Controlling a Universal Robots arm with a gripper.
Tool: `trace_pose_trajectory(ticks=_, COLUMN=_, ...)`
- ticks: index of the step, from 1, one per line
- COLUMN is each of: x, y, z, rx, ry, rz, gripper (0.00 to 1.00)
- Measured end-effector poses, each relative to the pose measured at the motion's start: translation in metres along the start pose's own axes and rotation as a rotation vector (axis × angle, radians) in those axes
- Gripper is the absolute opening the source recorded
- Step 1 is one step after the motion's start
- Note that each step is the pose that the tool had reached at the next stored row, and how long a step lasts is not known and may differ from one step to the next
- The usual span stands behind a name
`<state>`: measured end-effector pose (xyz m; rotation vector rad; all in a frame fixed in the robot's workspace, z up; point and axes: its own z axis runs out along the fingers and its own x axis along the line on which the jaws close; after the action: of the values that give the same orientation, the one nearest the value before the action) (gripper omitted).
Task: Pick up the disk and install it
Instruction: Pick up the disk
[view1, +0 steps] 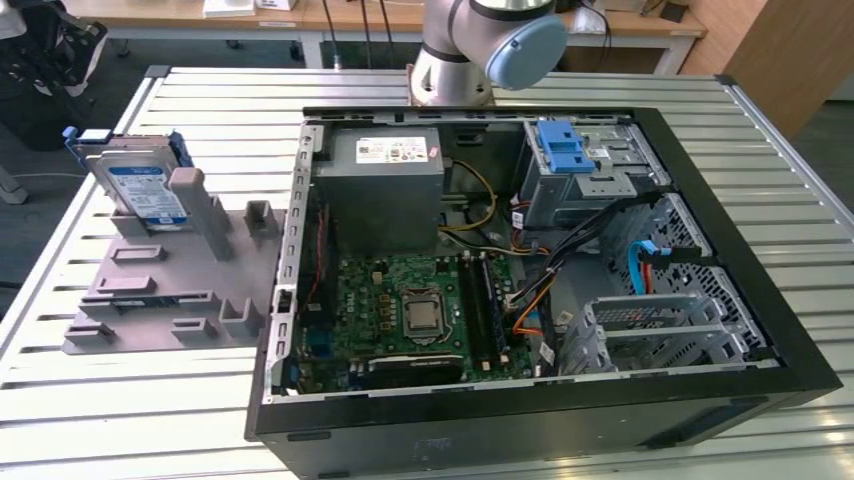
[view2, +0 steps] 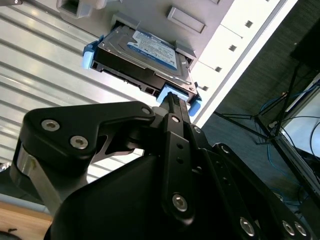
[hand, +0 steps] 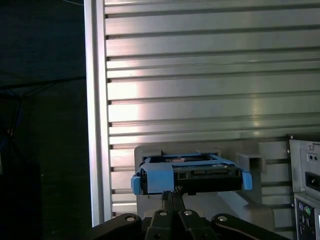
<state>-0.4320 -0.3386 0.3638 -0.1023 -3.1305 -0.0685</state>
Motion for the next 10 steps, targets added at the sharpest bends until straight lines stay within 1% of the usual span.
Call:
trace_pose_trajectory(ticks=2, x=0.0, y=0.0, z=0.0, rx=0.0001, ry=0.0004, rz=-0.007, gripper=0.11)
trace_pose_trajectory(ticks=10, x=0.0, y=0.0, z=0.0009, rx=0.0015, ry=0.0065, rz=-0.151, gripper=0.11)
